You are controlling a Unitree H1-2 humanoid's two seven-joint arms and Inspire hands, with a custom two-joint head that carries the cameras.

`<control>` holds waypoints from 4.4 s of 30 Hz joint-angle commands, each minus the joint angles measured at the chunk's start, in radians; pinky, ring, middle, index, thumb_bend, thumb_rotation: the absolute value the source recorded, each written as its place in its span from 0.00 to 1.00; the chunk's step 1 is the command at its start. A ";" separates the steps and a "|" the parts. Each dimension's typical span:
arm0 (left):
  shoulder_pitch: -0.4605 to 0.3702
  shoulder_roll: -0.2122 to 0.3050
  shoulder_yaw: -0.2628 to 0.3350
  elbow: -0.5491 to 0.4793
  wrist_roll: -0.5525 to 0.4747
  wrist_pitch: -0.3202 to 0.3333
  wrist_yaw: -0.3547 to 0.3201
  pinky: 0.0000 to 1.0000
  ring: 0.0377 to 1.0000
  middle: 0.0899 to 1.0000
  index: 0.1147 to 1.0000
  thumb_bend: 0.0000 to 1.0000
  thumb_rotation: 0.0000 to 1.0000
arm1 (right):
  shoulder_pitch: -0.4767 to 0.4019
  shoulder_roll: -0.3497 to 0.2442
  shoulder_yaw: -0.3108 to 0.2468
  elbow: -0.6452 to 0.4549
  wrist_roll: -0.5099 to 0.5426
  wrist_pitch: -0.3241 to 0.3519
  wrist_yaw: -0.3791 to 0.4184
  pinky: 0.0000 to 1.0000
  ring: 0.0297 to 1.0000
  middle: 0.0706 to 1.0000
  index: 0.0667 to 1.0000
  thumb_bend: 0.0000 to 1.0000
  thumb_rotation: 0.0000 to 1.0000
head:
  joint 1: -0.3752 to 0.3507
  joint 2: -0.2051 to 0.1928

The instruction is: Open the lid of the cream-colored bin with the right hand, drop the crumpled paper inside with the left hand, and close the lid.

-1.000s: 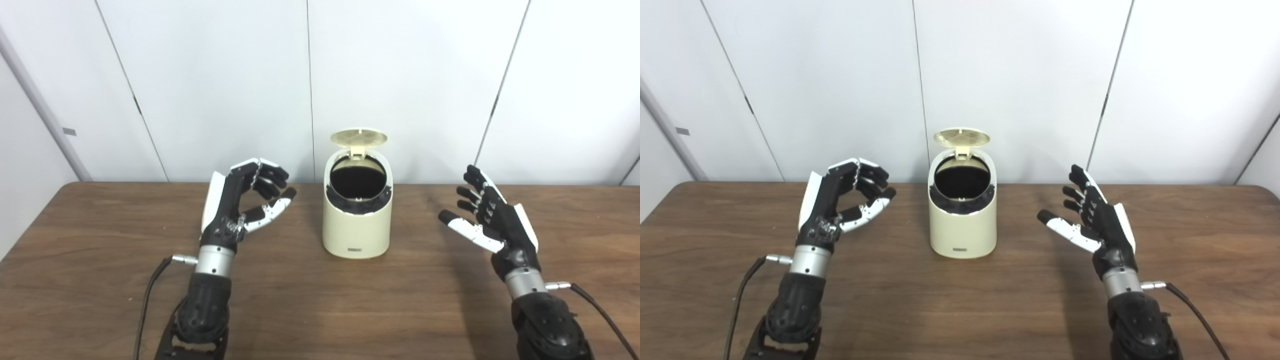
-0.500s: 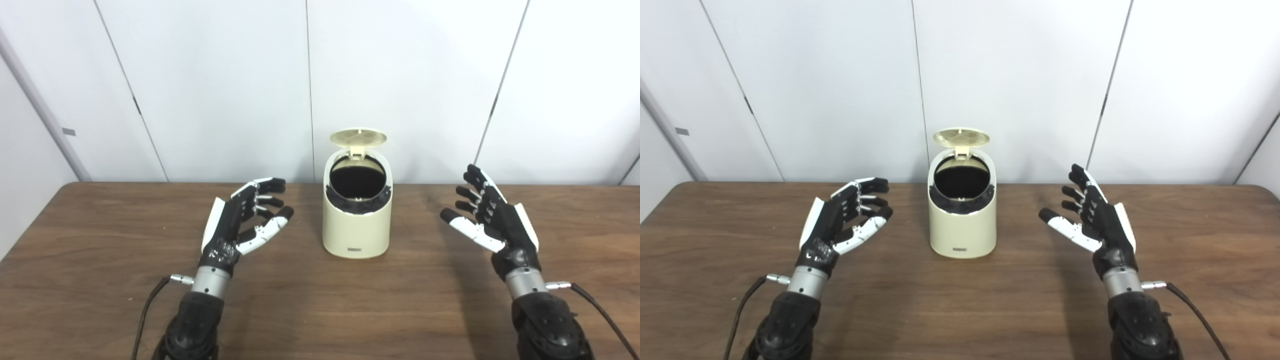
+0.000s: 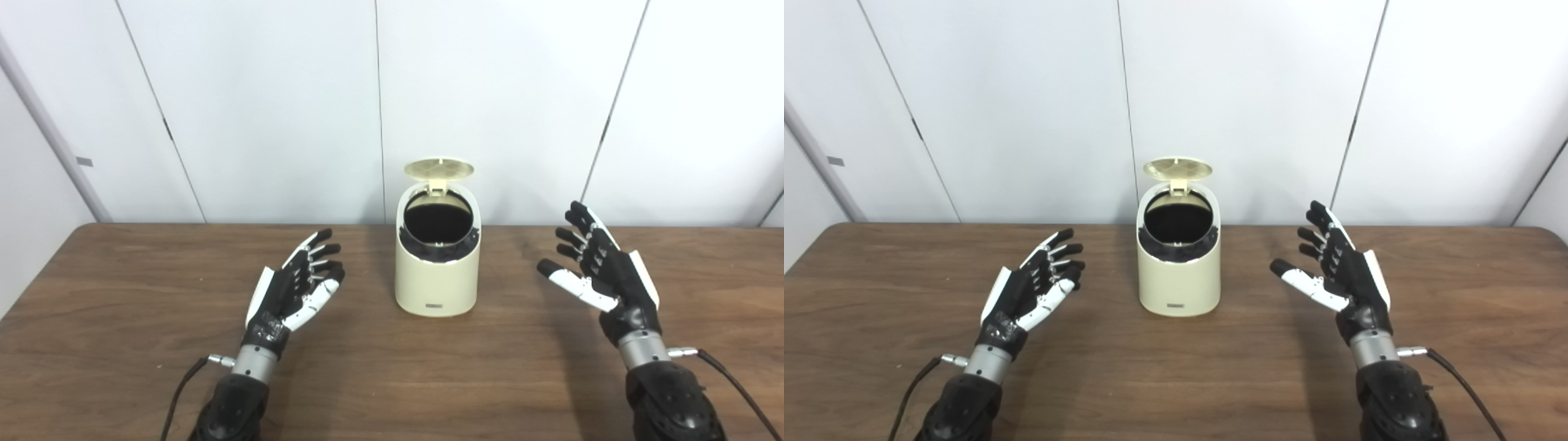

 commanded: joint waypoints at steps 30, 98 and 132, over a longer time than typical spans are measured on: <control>-0.021 0.032 0.083 0.016 0.028 -0.092 0.073 0.54 0.65 0.71 0.77 0.51 0.39 | -0.053 0.024 0.011 -0.082 -0.045 0.001 -0.015 0.72 0.82 0.89 0.88 0.69 0.45 | -0.089 -0.071; -0.022 0.025 0.066 0.052 0.066 -0.111 0.087 0.54 0.64 0.72 0.76 0.62 0.42 | -0.424 -0.077 0.226 -0.016 -0.292 0.084 0.184 0.80 0.90 0.93 0.86 0.62 0.59 | -0.049 -0.088; -0.026 0.019 0.065 0.045 0.080 -0.104 0.101 0.52 0.62 0.70 0.75 0.59 0.38 | -0.464 -0.218 0.309 -0.078 -0.485 0.058 0.299 0.75 0.83 0.77 0.73 0.65 0.60 | -0.037 -0.069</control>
